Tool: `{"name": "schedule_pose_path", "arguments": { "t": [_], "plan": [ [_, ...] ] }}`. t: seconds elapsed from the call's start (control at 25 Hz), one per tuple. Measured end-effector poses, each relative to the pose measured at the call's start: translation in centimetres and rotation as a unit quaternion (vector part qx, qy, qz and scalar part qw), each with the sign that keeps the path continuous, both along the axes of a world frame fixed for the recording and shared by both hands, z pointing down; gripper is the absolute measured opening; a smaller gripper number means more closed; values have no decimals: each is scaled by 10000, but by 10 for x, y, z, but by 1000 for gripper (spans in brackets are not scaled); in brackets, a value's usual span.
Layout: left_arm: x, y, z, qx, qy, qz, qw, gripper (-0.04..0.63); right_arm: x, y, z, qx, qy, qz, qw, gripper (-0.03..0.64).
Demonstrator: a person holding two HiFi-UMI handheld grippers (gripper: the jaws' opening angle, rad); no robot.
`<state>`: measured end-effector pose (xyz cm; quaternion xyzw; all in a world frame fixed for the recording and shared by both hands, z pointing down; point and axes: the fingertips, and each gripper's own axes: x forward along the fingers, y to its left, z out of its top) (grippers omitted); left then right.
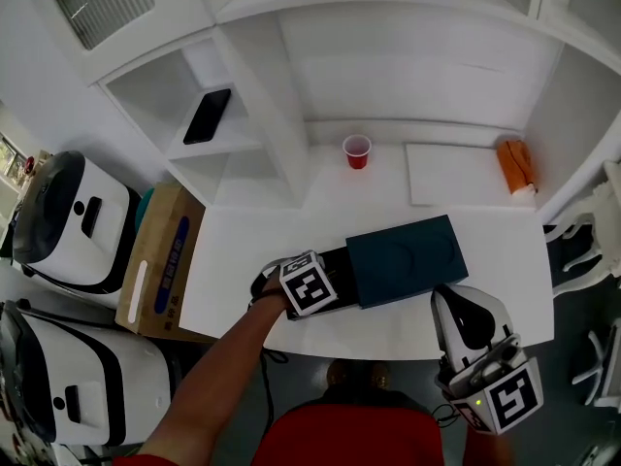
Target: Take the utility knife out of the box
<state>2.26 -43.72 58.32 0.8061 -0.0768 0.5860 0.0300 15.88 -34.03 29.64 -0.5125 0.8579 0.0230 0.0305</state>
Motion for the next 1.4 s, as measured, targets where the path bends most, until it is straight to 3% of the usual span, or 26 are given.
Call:
{"name": "schedule_pose_path", "arguments": {
  "t": [0.16,0.32,0.44,0.56,0.76,0.84,0.96,1.08,1.2,1.32,1.4],
  "plan": [
    [-3,1,12,-357,-185,-12,9992,144,8,-3,4,-28,-46,88,9999,2],
    [-8,-17,14,-331,-227,-138,9991,147,16,-5,6,-32,-129,169,9998,2],
    [-5,-8,17,-754,-92,-246,9968,136,23,-7,10,-60,-158,235,9996,2],
    [-4,-10,16,-679,-66,-259,9973,97,27,-9,13,-94,-210,226,9995,2],
    [-12,-16,10,-192,-122,-354,9991,94,31,-11,17,-138,-223,186,9995,2],
    [-9,-7,4,-257,161,-494,9983,94,30,-13,18,-148,-221,151,9995,2],
    [1,3,-22,-212,867,-727,9934,94,24,-15,20,-150,-215,66,9996,2],
    [4,4,-61,205,1504,-961,9837,94,16,-17,20,-168,-206,-45,9996,2],
    [6,8,-100,567,2192,-1214,9664,94,5,-19,19,-160,-177,-181,9996,2],
    [8,13,-133,854,2900,-1470,9418,94,-7,-19,17,-140,-132,-308,9993,2],
    [8,18,-156,1097,3418,-1567,9201,94,-14,-18,15,-129,-106,-377,9992,2]
  ]
}}
